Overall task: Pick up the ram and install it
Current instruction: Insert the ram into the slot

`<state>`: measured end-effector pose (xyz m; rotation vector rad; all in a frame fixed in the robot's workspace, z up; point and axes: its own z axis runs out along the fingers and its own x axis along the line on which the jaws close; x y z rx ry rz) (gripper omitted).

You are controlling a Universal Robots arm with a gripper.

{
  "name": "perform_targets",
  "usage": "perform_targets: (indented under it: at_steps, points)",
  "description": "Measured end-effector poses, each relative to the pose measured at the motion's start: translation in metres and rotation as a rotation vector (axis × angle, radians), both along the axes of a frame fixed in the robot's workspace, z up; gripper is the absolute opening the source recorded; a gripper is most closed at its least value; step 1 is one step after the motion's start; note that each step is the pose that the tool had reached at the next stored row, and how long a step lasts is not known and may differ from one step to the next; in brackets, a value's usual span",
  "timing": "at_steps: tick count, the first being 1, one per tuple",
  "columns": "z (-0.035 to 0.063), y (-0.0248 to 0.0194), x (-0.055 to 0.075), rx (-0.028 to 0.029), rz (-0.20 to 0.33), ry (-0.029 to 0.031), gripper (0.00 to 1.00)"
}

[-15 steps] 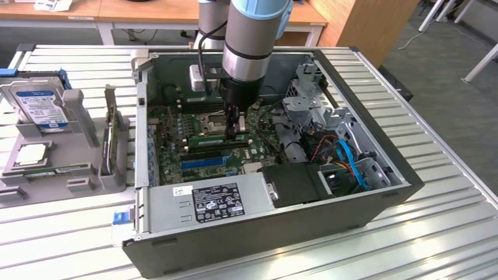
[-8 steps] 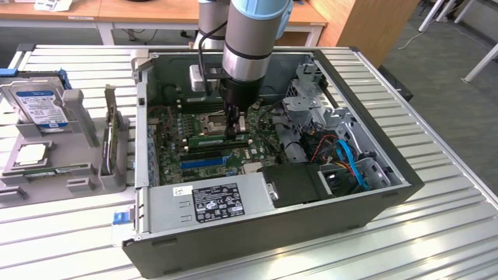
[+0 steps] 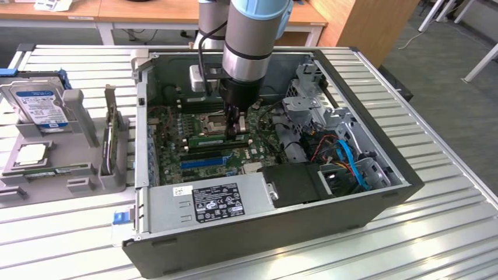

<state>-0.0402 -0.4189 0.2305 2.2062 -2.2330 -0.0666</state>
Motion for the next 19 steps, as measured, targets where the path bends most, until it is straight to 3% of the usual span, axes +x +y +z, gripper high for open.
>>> perform_targets:
  at_steps: [19]
  points:
    - [-0.0021,-0.0001,-0.0001,-0.0002,0.000,0.0001,0.11]
